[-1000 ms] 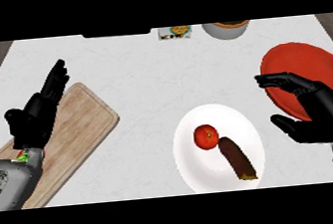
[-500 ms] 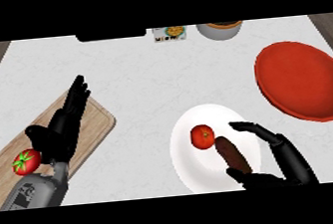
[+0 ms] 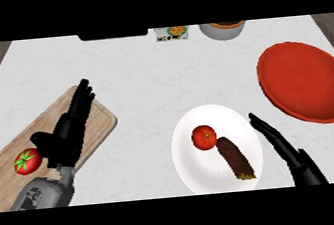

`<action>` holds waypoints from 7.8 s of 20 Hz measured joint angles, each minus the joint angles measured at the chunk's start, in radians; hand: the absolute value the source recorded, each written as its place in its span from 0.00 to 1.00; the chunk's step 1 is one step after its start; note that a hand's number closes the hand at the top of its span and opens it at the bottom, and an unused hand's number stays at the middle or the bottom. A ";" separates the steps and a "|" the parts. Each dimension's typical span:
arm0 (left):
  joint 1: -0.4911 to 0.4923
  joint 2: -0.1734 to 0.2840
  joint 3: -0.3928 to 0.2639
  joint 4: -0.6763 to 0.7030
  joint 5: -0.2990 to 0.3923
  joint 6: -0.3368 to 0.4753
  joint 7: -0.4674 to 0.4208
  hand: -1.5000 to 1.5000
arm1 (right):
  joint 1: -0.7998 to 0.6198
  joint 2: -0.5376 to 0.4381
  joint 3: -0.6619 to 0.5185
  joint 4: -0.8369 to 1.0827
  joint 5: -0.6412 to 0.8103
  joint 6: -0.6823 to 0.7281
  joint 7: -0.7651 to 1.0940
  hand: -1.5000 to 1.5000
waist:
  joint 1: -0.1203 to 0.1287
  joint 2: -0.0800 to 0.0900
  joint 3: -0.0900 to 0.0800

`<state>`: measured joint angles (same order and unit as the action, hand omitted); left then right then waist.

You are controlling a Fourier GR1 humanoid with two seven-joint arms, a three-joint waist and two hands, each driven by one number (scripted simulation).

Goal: Pick the sweet potato from the plate and place it in the bowl

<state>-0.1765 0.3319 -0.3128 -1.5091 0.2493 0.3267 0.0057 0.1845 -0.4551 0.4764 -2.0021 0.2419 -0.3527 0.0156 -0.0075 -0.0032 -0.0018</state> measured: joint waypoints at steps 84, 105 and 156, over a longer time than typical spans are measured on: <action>0.046 -0.240 0.243 -0.023 -0.271 -0.241 0.051 0.50 | -0.088 0.254 -0.115 0.465 0.310 0.504 0.049 1.00 | 0.004 -0.003 -0.005; 0.042 -0.244 0.258 -0.056 -0.274 -0.246 0.095 0.50 | 0.122 0.235 -0.221 -0.237 0.191 0.435 -0.103 1.00 | -0.004 0.000 0.001; 0.019 -0.276 0.267 -0.029 -0.298 -0.272 0.080 0.50 | -0.803 -0.102 -0.751 1.219 0.367 0.416 -0.249 0.00 | 0.028 0.010 0.003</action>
<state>-0.1580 0.0561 -0.0461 -1.5383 -0.0489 0.0550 0.0857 -0.6181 -0.5575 -0.2747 -0.7832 0.6086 0.0634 -0.2337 0.0207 0.0070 0.0013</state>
